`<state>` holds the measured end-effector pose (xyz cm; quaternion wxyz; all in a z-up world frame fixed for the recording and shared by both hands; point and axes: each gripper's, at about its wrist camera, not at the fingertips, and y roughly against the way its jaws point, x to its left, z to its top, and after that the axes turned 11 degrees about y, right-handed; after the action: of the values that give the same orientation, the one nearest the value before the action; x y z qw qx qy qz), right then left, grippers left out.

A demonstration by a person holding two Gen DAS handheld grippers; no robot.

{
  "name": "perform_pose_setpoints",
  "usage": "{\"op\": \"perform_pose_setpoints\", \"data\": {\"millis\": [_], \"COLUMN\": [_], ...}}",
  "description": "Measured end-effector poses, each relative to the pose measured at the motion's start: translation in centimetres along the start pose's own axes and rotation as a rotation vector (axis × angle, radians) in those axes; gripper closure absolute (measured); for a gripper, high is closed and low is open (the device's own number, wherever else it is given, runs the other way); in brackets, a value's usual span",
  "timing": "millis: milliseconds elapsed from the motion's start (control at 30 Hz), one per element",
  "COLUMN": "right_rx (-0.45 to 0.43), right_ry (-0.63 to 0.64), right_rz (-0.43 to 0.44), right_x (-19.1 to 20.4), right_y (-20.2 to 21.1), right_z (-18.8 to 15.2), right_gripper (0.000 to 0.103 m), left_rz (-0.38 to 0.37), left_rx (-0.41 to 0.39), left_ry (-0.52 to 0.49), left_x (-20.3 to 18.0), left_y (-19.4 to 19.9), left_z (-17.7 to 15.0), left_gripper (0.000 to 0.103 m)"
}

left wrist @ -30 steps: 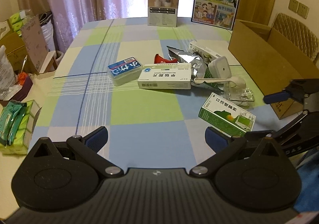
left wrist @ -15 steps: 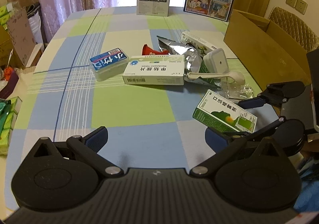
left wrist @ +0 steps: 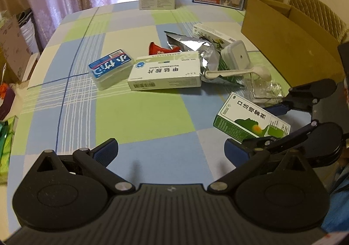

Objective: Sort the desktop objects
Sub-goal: 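Grasp the green-white spray box with the right tool while the left tool grasps the white tablet box, then carry the spray box with the right tool while the left tool carries the tablet box to the cardboard box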

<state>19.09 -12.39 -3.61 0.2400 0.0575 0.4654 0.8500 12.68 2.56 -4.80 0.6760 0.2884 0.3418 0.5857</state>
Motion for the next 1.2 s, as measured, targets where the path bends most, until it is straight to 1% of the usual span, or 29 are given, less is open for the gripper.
{"op": "perform_pose_setpoints", "data": {"millis": [133, 233, 367, 433, 533, 700, 733, 767, 800, 833, 867, 933, 1067, 1200], "right_rx": [-0.019, -0.018, -0.013, -0.008, -0.001, -0.004, -0.006, -0.007, -0.007, -0.006, -0.005, -0.001, 0.003, 0.005], "right_ry": [-0.013, 0.021, 0.071, 0.096, 0.14, 0.181, 0.185, 0.188, 0.19, 0.193, 0.194, 0.197, 0.194, 0.202], "right_rz": [0.011, 0.019, 0.018, 0.018, 0.011, 0.018, 0.02, 0.021, 0.023, 0.026, 0.03, 0.035, 0.044, 0.057], "right_x": [-0.5, -0.7, -1.5, -1.8, -2.1, -2.5, -2.6, -2.7, -2.7, -2.8, -2.9, -3.0, -3.2, -3.1], "right_y": [1.3, 2.1, 3.0, 3.2, 3.3, 3.4, 3.4, 3.3, 3.2, 3.0, 2.9, 2.6, 2.4, 2.1], "right_z": [0.5, 1.0, 1.2, 1.4, 1.5, 1.9, 2.0, 2.0, 2.0, 1.9, 1.8, 1.6, 1.0, 0.6], "right_gripper": [0.05, 0.05, 0.05, 0.05, 0.05, 0.05, 0.05, 0.05, 0.05, 0.05, 0.05, 0.05, 0.05, 0.05], "left_rz": [-0.005, -0.009, -0.033, -0.044, -0.071, -0.133, -0.142, -0.149, -0.156, -0.162, -0.172, -0.196, -0.24, -0.285], "left_rx": [-0.002, 0.001, -0.009, -0.033, -0.064, -0.059, -0.056, -0.048, -0.032, -0.015, 0.001, 0.03, 0.06, 0.123], "left_ry": [-0.082, -0.187, -0.368, -0.475, -0.618, -0.867, -0.922, -0.961, -0.996, -1.021, -1.037, -1.063, -1.093, -1.114], "left_x": [-0.4, -0.6, -0.5, -0.5, -0.4, -0.6, -0.6, -0.7, -0.8, -0.9, -1.0, -1.1, -1.2, -1.3], "left_y": [-0.4, -1.0, -1.9, -2.3, -3.1, -5.4, -6.0, -6.6, -7.3, -8.0, -8.5, -9.7, -11.7, -13.1], "left_z": [0.3, 0.6, 1.8, 2.7, 4.2, 6.8, 7.2, 7.6, 7.9, 8.4, 8.7, 9.4, 10.4, 11.0], "left_gripper": [0.001, 0.001, 0.001, 0.002, 0.005, 0.008, 0.01, 0.015, 0.019, 0.025, 0.028, 0.029, 0.029, 0.029]}}
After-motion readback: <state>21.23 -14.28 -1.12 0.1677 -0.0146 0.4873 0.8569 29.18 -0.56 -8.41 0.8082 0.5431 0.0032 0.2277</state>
